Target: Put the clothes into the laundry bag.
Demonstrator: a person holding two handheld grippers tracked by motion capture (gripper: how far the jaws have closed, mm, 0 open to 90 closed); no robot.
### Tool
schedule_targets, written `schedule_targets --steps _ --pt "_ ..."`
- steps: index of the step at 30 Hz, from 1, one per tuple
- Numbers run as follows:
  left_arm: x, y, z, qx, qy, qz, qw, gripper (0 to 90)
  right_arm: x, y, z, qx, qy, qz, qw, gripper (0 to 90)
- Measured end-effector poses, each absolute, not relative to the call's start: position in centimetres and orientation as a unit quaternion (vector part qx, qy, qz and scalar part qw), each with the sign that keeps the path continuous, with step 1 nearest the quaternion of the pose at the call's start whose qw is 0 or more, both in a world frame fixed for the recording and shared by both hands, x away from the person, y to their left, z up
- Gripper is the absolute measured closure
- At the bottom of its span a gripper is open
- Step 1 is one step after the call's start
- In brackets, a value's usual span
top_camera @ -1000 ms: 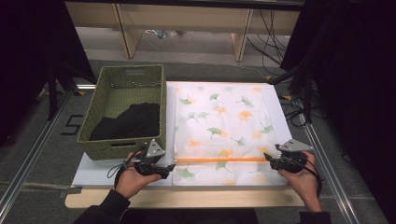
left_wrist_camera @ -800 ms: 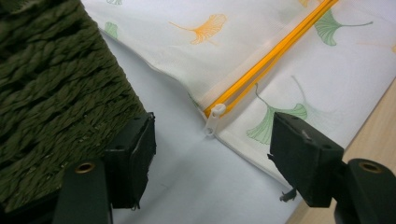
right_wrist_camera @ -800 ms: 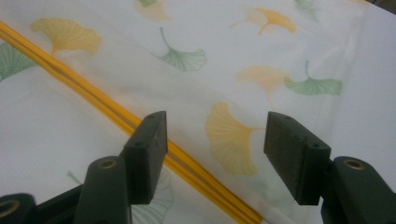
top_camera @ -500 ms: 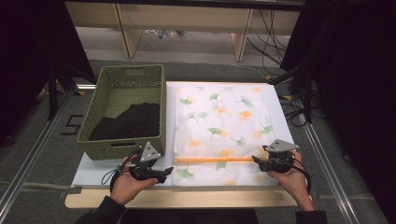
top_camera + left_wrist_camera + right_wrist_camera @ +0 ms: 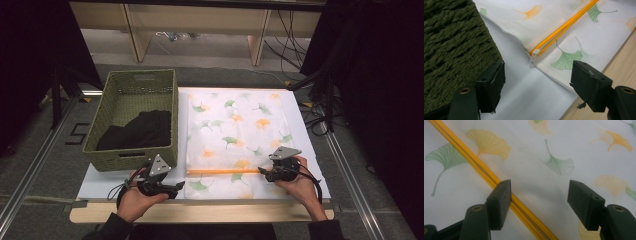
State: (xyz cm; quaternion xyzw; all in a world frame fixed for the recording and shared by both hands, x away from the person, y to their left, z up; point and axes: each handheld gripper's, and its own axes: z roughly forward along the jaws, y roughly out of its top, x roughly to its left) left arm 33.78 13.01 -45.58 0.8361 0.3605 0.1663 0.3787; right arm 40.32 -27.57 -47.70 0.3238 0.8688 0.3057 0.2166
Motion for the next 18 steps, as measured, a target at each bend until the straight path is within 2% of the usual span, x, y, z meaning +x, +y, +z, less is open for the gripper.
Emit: schedule_targets --steps 10,14,15,18 --pt "34.0 13.1 -45.7 0.841 0.356 0.167 0.372 28.4 41.0 -24.6 -48.0 0.261 0.894 0.308 0.195 34.4" --pt "33.8 12.8 -45.7 0.84 0.356 0.166 0.375 28.4 41.0 -24.5 -48.1 0.256 0.895 0.306 0.199 33.5" --pt "33.9 13.0 -45.6 0.852 0.341 0.165 0.36 28.4 41.0 -24.4 -48.1 0.258 0.894 0.305 0.205 33.8" --pt "33.8 12.7 -45.8 0.84 0.354 0.163 0.378 28.5 41.3 -24.3 -48.2 0.253 0.895 0.295 0.22 34.7"
